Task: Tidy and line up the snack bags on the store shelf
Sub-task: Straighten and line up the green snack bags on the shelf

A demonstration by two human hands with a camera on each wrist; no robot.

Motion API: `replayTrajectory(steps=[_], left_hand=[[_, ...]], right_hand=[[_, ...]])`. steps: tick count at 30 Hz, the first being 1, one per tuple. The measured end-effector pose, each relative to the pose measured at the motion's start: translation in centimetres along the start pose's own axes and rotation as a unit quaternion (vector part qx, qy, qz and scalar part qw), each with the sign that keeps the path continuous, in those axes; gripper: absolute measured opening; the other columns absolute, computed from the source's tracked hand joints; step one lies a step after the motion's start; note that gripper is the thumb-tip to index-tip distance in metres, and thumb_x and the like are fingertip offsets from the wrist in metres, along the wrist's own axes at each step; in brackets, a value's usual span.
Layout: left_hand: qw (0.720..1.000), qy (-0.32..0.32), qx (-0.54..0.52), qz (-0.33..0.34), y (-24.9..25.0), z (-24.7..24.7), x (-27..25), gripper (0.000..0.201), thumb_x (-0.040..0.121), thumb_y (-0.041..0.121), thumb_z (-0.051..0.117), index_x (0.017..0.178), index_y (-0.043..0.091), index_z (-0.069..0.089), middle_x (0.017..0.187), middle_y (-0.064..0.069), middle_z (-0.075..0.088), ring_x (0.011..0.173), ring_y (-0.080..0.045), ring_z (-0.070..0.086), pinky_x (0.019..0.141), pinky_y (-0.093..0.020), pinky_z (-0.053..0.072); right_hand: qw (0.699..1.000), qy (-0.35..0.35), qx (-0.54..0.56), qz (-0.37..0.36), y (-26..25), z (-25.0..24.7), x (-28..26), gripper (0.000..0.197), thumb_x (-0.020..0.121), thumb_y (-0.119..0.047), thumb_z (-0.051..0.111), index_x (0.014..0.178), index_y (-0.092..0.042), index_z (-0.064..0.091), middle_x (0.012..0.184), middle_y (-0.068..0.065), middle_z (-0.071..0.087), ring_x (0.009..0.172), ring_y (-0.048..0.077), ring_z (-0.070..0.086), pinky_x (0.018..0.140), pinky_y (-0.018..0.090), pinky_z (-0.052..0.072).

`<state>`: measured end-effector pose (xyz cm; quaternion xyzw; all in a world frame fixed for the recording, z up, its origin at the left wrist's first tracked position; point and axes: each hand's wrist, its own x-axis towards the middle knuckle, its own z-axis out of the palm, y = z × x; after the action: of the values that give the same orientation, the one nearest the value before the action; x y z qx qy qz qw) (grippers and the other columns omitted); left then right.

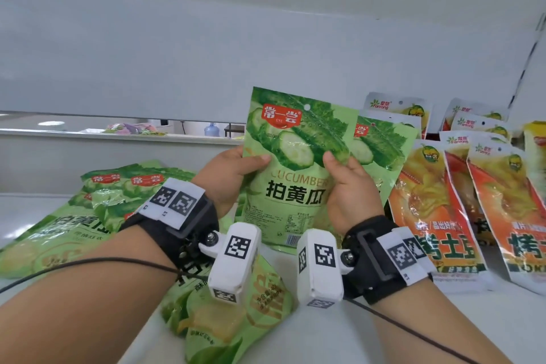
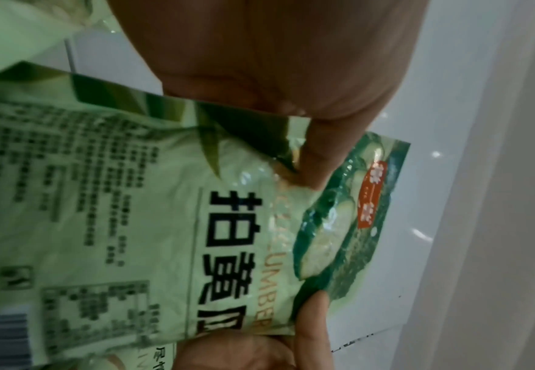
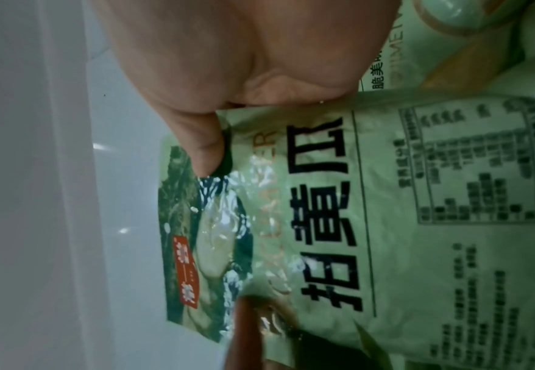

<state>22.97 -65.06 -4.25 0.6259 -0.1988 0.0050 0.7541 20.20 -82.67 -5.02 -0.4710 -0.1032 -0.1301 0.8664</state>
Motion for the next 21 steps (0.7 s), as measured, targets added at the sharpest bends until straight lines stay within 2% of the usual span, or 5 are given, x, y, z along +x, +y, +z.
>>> replayTrajectory(steps=[3,5,10,15,21], left_hand=[[0.999,0.033,-0.034,0.016,1.2,0.9,-0.3,0.034,0.083,0.03,0.058,0.109,0.008,0.063,0.104,-0.01,0.073,0.097,-0.025,0.069,0.083,-0.037,0.056],[0.997,0.069,0.001,0.022,1.9,1.4,-0.6,0.03,0.093,0.03,0.052,0.114,0.01,0.061,0.109,-0.01,0.072,0.105,-0.027,0.066,0.093,-0.042,0.051],[0.989,0.11,0.084,0.047,3.1,3.2,-1.6,0.028,0.1,0.033,0.041,0.106,0.013,0.06,0.085,0.005,0.076,0.079,-0.008,0.072,0.059,-0.019,0.054],[0.991,0.119,0.056,0.017,3.9,4.7,-2.3,0.045,0.1,0.044,0.033,0.114,0.011,0.061,0.111,-0.012,0.07,0.104,-0.026,0.066,0.093,-0.045,0.051],[0.999,0.031,0.008,-0.031,3.8,5.0,-3.8,0.077,0.064,0.083,0.026,0.109,0.038,0.071,0.127,0.0,0.062,0.122,-0.021,0.054,0.102,-0.043,0.043]], right_hand=[[1.0,-0.002,-0.023,-0.014,0.0,0.4,-0.4,0.016,0.089,-0.008,0.058,0.103,-0.009,0.05,0.068,-0.015,0.069,0.066,0.002,0.067,0.058,0.032,0.058],[0.992,0.022,-0.113,-0.053,0.1,0.4,-0.4,0.017,0.087,-0.014,0.063,0.093,-0.028,0.056,0.082,-0.017,0.066,0.077,0.004,0.063,0.075,0.033,0.053],[0.946,0.125,-0.258,-0.15,-0.1,0.4,0.4,0.029,0.079,-0.019,0.071,0.091,-0.027,0.046,0.086,-0.011,0.047,0.08,0.009,0.05,0.063,0.013,0.036],[0.942,-0.067,-0.316,-0.092,-1.3,1.2,-0.1,0.039,0.075,-0.033,0.075,0.107,-0.03,0.051,0.098,-0.015,0.054,0.09,0.001,0.054,0.072,0.018,0.042],[0.938,-0.174,-0.293,-0.058,-1.4,0.6,-0.4,0.046,0.079,-0.012,0.07,0.111,-0.039,0.052,0.104,-0.018,0.066,0.089,-0.006,0.063,0.072,0.014,0.048]])
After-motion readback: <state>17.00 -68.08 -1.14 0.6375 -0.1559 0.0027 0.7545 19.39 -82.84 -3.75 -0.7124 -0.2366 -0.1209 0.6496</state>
